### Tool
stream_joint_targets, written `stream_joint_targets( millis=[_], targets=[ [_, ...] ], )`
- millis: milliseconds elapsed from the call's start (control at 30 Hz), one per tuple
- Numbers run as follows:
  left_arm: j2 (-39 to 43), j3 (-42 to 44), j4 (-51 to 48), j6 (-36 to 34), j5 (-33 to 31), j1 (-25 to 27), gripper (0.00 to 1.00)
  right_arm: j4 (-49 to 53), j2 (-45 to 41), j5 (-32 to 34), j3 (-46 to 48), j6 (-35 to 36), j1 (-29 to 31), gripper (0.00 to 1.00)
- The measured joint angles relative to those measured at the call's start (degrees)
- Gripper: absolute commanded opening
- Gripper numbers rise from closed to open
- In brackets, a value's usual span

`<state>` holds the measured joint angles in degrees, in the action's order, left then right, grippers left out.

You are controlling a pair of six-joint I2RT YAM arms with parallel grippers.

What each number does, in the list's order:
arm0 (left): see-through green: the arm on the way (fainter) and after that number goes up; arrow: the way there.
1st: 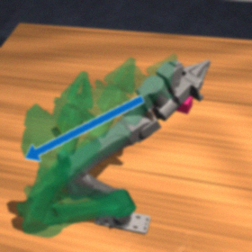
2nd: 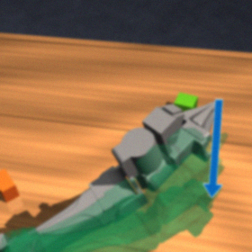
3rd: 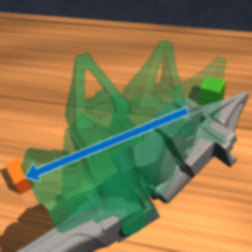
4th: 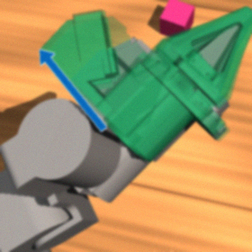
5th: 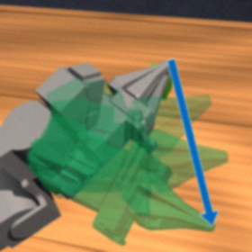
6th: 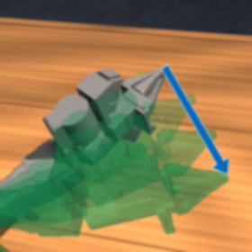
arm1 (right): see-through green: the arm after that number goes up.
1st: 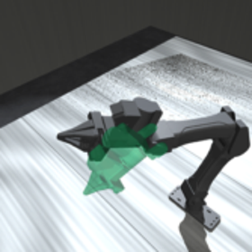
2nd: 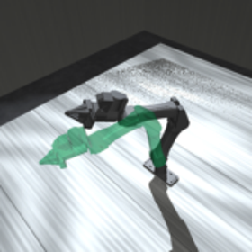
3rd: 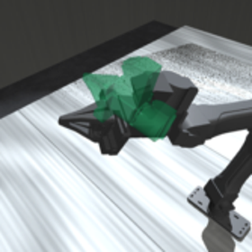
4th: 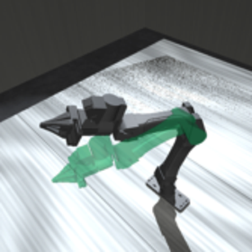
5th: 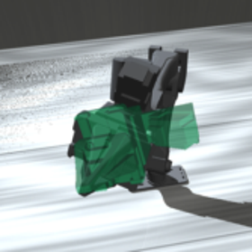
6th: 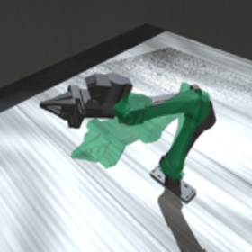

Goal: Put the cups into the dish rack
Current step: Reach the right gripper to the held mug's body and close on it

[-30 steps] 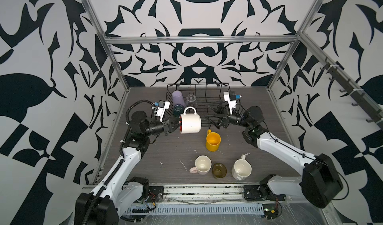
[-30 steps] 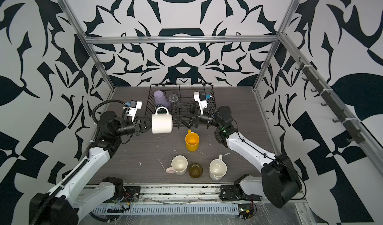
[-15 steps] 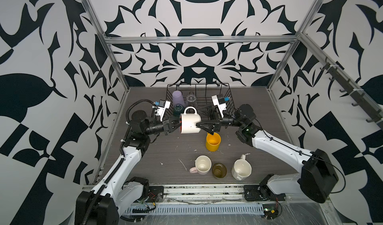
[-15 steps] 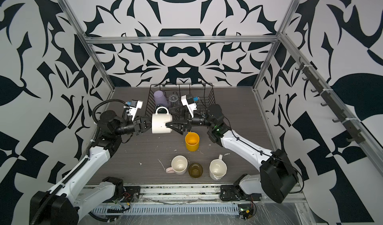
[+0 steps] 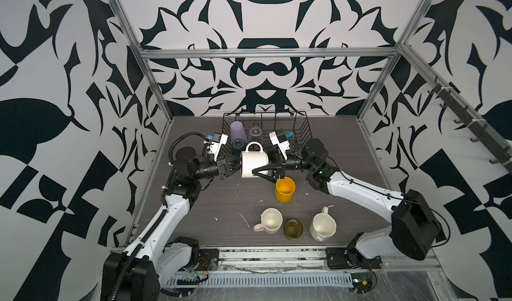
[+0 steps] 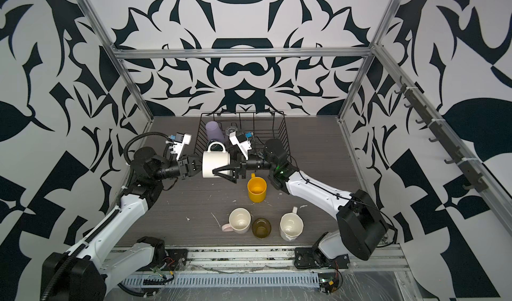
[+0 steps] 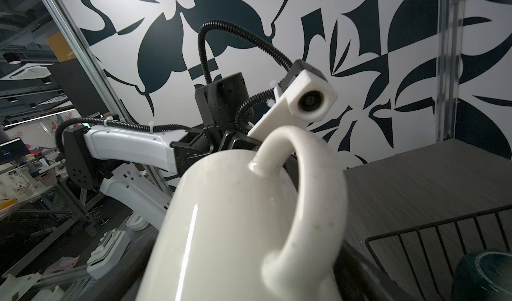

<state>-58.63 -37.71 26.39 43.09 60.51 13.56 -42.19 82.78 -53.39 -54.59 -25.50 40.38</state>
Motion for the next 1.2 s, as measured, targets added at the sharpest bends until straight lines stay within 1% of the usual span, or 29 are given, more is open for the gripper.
stream_joint_targets(
  millis=[267,467,600,667,733,800,867,967,1000,1200],
  targets=[
    [0.0,0.0,0.02,0.31,-0.02,0.0,0.0,0.11,1.36,-0.02,-1.03,-0.17,0.83,0.95],
    [0.0,0.0,0.02,0.55,-0.24,-0.07,0.0,0.28,1.79,-0.04,-1.64,-0.5,1.11,0.87],
    [0.0,-0.02,0.02,0.83,-0.31,-0.13,0.0,0.83,1.86,-0.11,-2.03,-0.83,1.11,0.76],
    [0.0,-0.09,0.0,0.87,-0.46,-0.2,0.0,1.16,2.08,-0.2,-2.45,-0.92,1.11,0.65],
    [-0.02,-0.2,0.0,0.92,-0.5,-0.33,0.0,1.29,2.23,-0.17,-2.71,-0.92,1.11,0.58],
    [-0.04,-0.28,0.0,0.96,-0.57,-0.33,0.0,1.31,2.27,-0.15,-2.8,-0.94,1.11,0.48],
    [-0.04,-0.28,-0.02,1.01,-0.68,-0.33,0.0,1.46,2.27,-0.15,-2.84,-0.94,1.11,0.34],
    [-0.04,-0.31,-0.02,1.07,-0.83,-0.37,0.0,2.62,2.29,-0.09,-3.48,-0.92,1.11,0.02],
    [-0.04,-0.33,-0.02,1.07,-0.92,-0.39,0.0,3.08,2.29,0.0,-3.72,-0.87,1.11,0.0],
    [-0.07,-0.59,-0.76,1.27,-1.33,-0.46,0.0,6.12,2.1,0.92,-4.81,-0.63,1.16,0.0]
  ],
)
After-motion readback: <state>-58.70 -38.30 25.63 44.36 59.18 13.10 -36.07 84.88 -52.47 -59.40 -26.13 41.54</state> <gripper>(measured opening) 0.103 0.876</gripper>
